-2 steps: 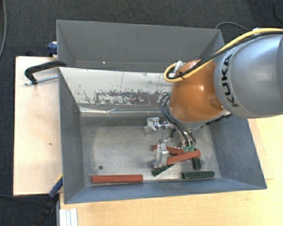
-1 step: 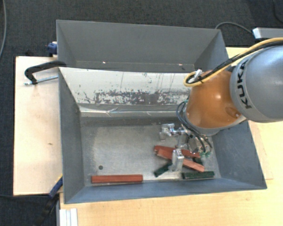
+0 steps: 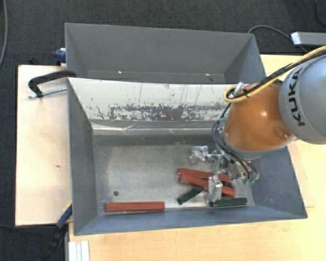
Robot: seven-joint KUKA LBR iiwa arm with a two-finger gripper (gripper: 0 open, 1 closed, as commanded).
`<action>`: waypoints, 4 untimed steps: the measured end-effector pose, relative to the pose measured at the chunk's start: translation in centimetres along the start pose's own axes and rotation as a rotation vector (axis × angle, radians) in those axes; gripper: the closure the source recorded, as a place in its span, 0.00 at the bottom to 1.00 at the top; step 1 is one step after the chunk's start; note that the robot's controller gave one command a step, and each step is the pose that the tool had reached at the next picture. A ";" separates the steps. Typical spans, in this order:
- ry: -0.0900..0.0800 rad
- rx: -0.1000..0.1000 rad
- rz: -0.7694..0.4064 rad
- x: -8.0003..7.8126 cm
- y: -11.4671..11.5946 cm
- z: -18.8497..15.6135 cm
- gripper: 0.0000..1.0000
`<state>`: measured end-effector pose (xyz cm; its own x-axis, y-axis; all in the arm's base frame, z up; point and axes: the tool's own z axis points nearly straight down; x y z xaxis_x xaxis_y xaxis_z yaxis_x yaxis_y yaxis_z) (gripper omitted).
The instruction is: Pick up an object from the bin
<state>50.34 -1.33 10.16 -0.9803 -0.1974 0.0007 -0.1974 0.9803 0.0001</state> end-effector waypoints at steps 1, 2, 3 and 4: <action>-0.001 -0.001 0.061 0.9 0.6 2.7 0.00; -0.005 -0.001 0.058 0.5 -0.6 3.1 1.00; -0.005 -0.001 0.058 0.5 -0.6 3.1 1.00; -0.004 -0.001 0.059 0.5 -0.6 3.0 1.00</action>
Offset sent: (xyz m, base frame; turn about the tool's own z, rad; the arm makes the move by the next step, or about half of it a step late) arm -0.0042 -0.0078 -0.0316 0.0577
